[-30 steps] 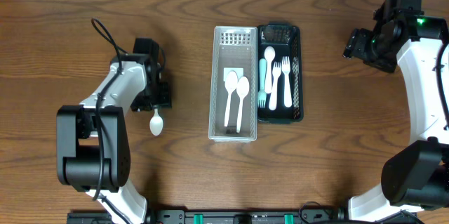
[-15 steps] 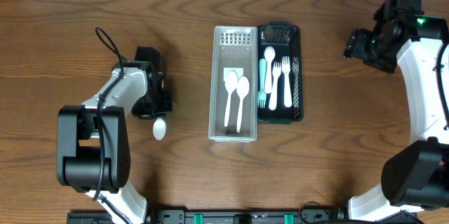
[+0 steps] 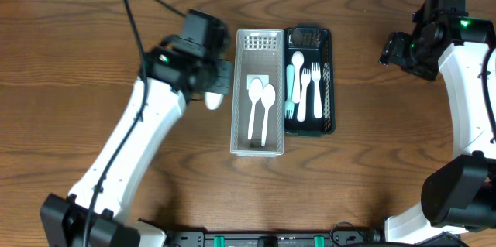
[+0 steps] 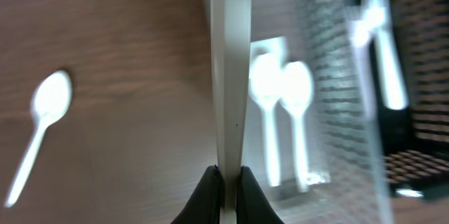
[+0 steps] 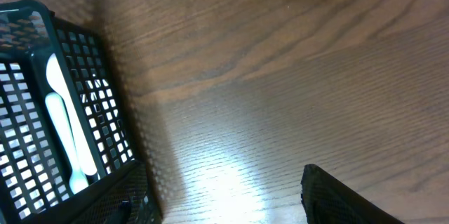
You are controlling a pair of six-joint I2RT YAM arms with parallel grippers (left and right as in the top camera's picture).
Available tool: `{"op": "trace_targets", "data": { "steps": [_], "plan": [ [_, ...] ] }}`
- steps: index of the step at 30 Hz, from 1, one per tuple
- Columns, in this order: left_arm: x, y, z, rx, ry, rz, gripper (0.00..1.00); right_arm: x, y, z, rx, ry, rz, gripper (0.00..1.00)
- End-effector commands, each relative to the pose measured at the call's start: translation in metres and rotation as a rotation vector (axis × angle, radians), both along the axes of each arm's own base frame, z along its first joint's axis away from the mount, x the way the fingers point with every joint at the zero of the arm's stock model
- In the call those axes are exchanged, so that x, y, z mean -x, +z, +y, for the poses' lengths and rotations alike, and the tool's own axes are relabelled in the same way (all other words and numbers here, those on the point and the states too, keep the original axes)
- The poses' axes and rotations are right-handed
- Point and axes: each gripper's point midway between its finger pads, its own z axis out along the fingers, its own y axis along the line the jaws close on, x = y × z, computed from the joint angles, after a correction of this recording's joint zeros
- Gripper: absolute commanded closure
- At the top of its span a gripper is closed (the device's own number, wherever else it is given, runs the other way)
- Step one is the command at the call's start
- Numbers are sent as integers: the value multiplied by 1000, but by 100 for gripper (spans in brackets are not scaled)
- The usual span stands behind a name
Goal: Pack container
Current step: 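Place the spoon into the white tray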
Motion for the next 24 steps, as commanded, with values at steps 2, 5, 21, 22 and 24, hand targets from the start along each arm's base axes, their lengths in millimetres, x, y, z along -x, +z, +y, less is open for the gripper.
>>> {"op": "trace_targets", "data": {
  "steps": [2,5,21,22,24],
  "plan": [
    [9,-37,-30,-5,-6,79,94,-1,2,-2,7,2,-5,26],
    [14,-62,-50,-30,-50,125,91,-1,2,-3,7,2,-6,26],
    [-15,-18,37,-115,-14,29,34,-1,2,-3,7,2,-8,26],
    [-18,-20,55,-152,5,34,34,-2,3,-3,7,2,-9,26],
    [-22,-29,89,-209,24,60,34,-2,3,-3,7,2,-11,25]
  ]
}}
